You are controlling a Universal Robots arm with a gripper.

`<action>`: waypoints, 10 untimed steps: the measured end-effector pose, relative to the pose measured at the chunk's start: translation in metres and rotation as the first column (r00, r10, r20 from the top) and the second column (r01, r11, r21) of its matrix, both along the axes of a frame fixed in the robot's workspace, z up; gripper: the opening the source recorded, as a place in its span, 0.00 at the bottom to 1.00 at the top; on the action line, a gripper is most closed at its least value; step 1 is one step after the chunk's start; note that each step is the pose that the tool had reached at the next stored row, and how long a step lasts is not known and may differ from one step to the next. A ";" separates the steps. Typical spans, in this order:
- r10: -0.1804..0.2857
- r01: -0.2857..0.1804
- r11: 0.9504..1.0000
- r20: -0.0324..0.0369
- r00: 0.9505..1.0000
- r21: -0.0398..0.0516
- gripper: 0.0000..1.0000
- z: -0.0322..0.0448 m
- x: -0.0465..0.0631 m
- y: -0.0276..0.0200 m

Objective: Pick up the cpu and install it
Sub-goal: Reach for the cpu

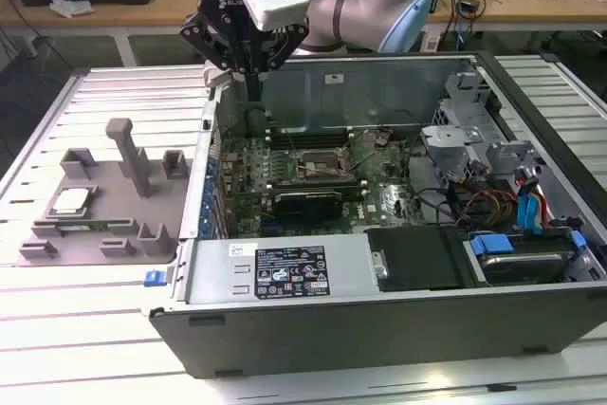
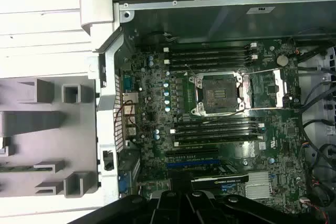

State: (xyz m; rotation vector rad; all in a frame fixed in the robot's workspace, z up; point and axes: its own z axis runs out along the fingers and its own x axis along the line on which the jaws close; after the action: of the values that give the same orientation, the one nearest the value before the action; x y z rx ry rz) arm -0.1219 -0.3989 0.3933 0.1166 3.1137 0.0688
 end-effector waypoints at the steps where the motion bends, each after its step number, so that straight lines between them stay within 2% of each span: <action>1: 0.000 0.000 1.000 0.000 1.000 0.000 0.11 0.0000 0.000 0.0000; 10: 0.000 0.000 1.000 0.000 1.000 0.000 0.11 0.0000 0.000 0.0000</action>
State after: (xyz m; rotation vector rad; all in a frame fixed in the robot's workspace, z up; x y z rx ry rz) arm -0.1219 -0.3988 0.3933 0.1166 3.1136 0.0688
